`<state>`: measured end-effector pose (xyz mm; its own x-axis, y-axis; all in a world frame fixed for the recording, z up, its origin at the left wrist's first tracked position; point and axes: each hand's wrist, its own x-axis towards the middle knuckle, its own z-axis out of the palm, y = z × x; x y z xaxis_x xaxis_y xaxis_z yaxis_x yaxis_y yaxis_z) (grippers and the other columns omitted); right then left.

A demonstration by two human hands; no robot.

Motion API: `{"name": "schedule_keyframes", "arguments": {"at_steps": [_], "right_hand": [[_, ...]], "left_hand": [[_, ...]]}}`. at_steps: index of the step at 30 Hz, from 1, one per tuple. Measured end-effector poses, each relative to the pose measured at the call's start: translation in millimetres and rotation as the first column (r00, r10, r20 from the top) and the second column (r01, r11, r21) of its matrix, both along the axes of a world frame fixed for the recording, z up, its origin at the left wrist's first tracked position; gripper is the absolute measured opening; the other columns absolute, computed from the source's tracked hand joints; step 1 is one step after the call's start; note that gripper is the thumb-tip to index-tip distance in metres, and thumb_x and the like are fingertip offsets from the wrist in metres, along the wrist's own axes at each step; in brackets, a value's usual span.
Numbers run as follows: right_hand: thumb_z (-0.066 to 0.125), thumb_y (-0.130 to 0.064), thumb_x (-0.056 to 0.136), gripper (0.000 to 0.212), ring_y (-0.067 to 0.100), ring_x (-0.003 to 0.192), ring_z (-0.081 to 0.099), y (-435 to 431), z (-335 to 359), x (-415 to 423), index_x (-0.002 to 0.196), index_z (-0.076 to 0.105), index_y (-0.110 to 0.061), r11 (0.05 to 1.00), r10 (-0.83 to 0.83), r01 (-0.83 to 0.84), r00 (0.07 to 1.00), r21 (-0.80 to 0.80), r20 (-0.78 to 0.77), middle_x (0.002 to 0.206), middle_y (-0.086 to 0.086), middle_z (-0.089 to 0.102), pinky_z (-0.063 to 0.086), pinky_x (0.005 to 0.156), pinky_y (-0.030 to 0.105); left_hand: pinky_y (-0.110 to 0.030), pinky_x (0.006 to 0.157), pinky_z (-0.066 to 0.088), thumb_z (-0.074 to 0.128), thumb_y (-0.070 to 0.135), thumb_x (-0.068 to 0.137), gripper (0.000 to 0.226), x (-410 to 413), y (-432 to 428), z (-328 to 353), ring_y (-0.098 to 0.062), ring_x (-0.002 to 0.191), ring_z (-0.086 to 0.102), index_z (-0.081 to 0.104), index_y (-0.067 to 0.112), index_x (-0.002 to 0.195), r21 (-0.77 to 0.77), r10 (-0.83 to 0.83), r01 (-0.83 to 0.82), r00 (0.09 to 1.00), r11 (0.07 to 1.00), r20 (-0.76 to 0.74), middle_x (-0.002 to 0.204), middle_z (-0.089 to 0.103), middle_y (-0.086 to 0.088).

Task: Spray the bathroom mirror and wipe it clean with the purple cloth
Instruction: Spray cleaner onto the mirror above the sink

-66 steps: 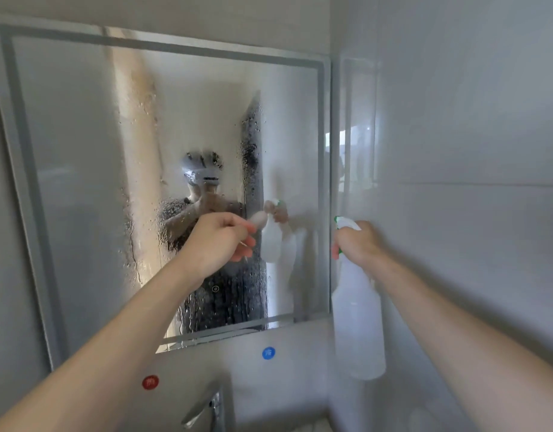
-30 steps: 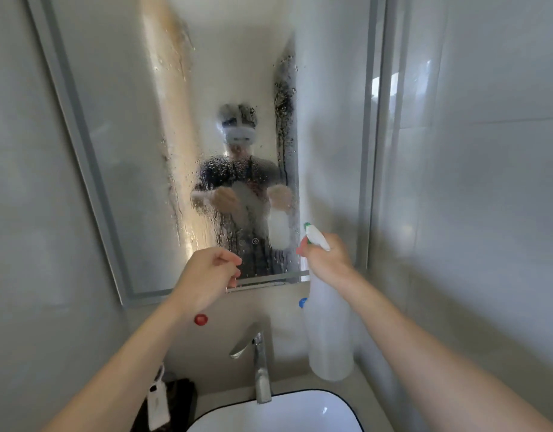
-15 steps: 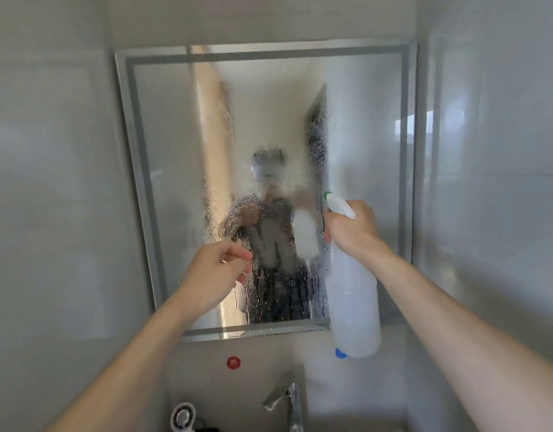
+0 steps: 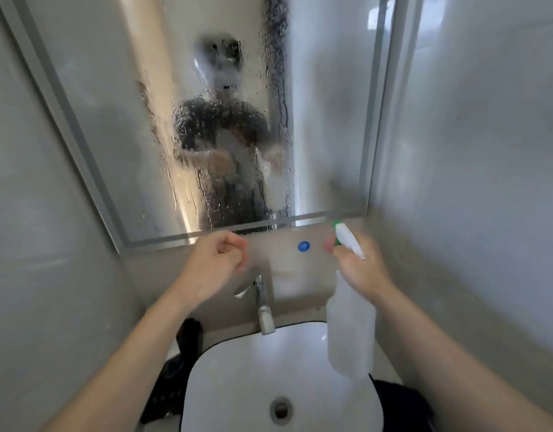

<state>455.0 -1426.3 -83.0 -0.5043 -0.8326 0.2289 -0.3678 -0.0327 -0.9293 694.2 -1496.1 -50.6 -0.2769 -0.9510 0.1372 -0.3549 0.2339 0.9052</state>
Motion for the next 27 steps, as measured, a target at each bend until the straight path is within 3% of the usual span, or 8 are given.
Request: {"name": "schedule_keyframes", "arguments": {"at_steps": [2, 8, 13, 16, 20, 23, 27], "right_hand": [[0.059, -0.020, 0.083, 0.013, 0.019, 0.074, 0.060, 14.7, -17.7, -9.0, 0.089, 0.070, -0.018, 0.999, -0.045, 0.045, 0.999, 0.017, 0.022, 0.084, 0.003, 0.068, 0.045, 0.067, 0.029], [0.060, -0.020, 0.087, 0.009, 0.019, 0.074, 0.059, 55.7, -64.4, -40.5, 0.095, 0.056, -0.020, 0.980, -0.148, 0.145, 0.989, 0.138, 0.013, 0.087, 0.001, 0.063, 0.045, 0.063, 0.032], [0.065, -0.015, 0.083, 0.015, 0.015, 0.065, 0.055, 60.9, -102.3, -55.5, 0.094, 0.055, -0.013, 0.942, -0.262, 0.233, 0.960, 0.242, 0.094, 0.073, -0.005, 0.059, 0.043, 0.062, 0.032], [0.069, -0.016, 0.086, 0.017, 0.017, 0.063, 0.056, 55.6, -115.6, -61.0, 0.086, 0.052, -0.017, 0.945, -0.277, 0.248, 0.953, 0.212, 0.121, 0.068, 0.000, 0.064, 0.044, 0.061, 0.028], [0.078, -0.019, 0.083, 0.024, 0.012, 0.061, 0.054, 48.6, -127.9, -80.7, 0.079, 0.055, -0.022, 0.948, -0.305, 0.288, 0.944, 0.138, 0.127, 0.077, 0.005, 0.065, 0.041, 0.048, 0.013], [0.082, -0.021, 0.079, 0.023, 0.004, 0.055, 0.049, 40.5, -131.4, -100.2, 0.079, 0.060, -0.019, 0.959, -0.281, 0.267, 0.941, 0.097, 0.191, 0.072, -0.004, 0.057, 0.041, 0.051, 0.014], [0.082, -0.011, 0.078, 0.024, 0.009, 0.059, 0.051, 11.5, -143.2, -122.4, 0.081, 0.060, -0.019, 0.959, -0.282, 0.253, 0.900, 0.127, 0.333, 0.075, -0.002, 0.058, 0.043, 0.051, 0.015]], "left_hand": [[-0.028, 0.066, 0.049, 0.049, -0.009, 0.090, 0.030, -6.5, 4.7, -26.3, -0.018, 0.066, 0.063, 0.066, 0.014, 0.083, 0.066, -0.020, 0.020, 1.000, 0.998, -0.005, 0.078, 0.068, -0.007], [-0.029, 0.065, 0.047, 0.057, -0.007, 0.090, 0.021, -4.3, 28.9, -100.9, -0.021, 0.064, 0.062, 0.065, 0.011, 0.084, 0.206, -0.037, 0.030, 0.999, 0.978, 0.033, 0.079, 0.065, -0.012], [-0.031, 0.065, 0.042, 0.052, -0.009, 0.088, 0.027, -12.4, 42.2, -145.5, -0.019, 0.060, 0.061, 0.064, 0.014, 0.083, 0.336, -0.051, 0.026, 0.997, 0.942, 0.065, 0.085, 0.065, -0.012], [-0.030, 0.062, 0.041, 0.052, -0.006, 0.089, 0.027, -35.3, 45.1, -158.1, -0.017, 0.058, 0.062, 0.064, 0.017, 0.082, 0.367, -0.065, 0.040, 0.996, 0.929, 0.055, 0.087, 0.064, -0.012], [-0.029, 0.064, 0.044, 0.052, -0.001, 0.089, 0.023, -77.9, 45.7, -161.4, -0.020, 0.064, 0.064, 0.064, 0.019, 0.088, 0.372, -0.132, 0.103, 0.990, 0.923, 0.051, 0.092, 0.064, -0.011], [-0.032, 0.066, 0.047, 0.053, 0.003, 0.088, 0.022, -105.2, 45.1, -160.8, -0.020, 0.070, 0.066, 0.065, 0.022, 0.088, 0.360, -0.164, 0.128, 0.984, 0.924, 0.072, 0.093, 0.067, -0.008], [-0.032, 0.067, 0.048, 0.053, 0.005, 0.088, 0.022, -131.2, 41.3, -161.6, -0.022, 0.077, 0.066, 0.065, 0.024, 0.089, 0.372, -0.170, 0.128, 0.982, 0.919, 0.082, 0.093, 0.068, -0.006]]}}
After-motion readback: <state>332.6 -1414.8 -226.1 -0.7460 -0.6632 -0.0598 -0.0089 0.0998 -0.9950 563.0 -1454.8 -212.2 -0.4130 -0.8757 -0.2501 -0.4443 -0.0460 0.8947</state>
